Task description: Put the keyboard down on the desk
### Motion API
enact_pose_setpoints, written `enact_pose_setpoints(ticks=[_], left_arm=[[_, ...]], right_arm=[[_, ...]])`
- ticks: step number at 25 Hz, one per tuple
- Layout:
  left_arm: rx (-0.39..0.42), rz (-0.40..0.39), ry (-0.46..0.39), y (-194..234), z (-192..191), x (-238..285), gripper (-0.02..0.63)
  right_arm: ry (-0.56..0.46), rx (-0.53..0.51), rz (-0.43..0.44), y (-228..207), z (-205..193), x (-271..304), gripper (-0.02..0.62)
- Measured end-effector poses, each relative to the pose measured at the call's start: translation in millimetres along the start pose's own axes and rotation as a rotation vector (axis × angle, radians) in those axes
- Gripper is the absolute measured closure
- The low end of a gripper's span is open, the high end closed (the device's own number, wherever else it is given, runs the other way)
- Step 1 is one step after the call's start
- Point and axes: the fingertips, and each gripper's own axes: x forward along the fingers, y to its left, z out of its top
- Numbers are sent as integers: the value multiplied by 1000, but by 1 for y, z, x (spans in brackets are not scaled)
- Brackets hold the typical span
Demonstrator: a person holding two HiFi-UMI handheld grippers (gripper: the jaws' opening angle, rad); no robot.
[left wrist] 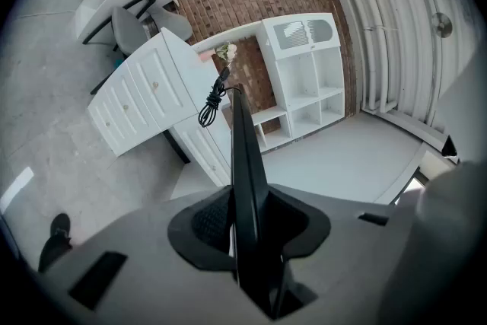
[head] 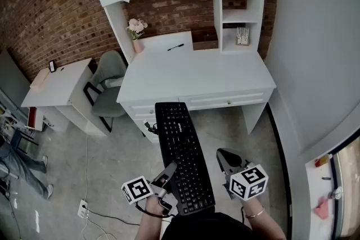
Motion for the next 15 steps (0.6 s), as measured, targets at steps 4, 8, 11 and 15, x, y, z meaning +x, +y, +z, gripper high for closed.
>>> enact_pose_setpoints(ticks=[4, 8, 11, 15], left_arm=[[-23, -48, -5, -7, 0, 3, 497], [-6, -36, -6, -5, 1, 4, 497], [6, -26, -9, 0, 0, 2, 497], [13, 2, -20, 3, 12, 13, 497]], right_arm=[[-7, 3, 3, 1, 0, 1, 591], [-30, 9, 10, 1, 1, 0, 591], [-42, 18, 28, 4, -3, -3, 589], [-34, 39, 25, -10, -1, 5, 589]])
